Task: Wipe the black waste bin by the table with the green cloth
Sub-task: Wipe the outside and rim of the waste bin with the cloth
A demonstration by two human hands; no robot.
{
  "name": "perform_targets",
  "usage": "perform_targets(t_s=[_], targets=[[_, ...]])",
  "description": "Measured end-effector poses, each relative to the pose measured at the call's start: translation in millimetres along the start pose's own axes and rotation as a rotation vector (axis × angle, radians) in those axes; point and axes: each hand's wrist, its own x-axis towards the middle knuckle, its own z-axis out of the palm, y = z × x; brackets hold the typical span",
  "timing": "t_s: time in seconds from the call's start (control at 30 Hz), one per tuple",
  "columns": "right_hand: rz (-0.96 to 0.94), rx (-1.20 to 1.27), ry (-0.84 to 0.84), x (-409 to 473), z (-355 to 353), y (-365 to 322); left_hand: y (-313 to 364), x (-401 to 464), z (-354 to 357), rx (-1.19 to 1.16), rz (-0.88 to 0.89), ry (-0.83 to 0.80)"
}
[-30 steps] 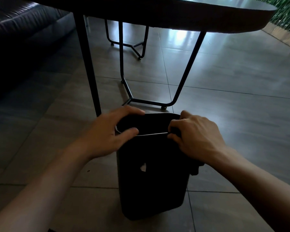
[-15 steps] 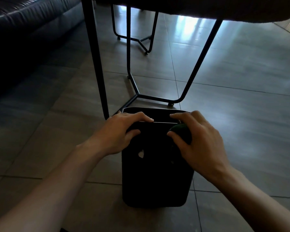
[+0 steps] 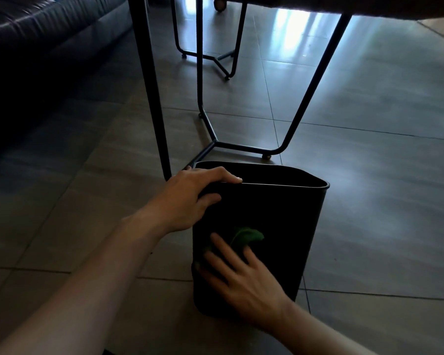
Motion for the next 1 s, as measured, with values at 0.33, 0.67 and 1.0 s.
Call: perform_targets(t_s=[0.33,0.67,1.0], targets=[[0.262,-0.105,0.315,11,-20,44,-2,3,3,-0.049,-0.025,0.012],[-0.124,-0.142,0.005,-27,18,-1,-3,6,6,-0.046,0.018,0.004],[0.275,-0.050,0.303,0,-2,21,-6,11,6,-0.058,-0.031,-0.002]])
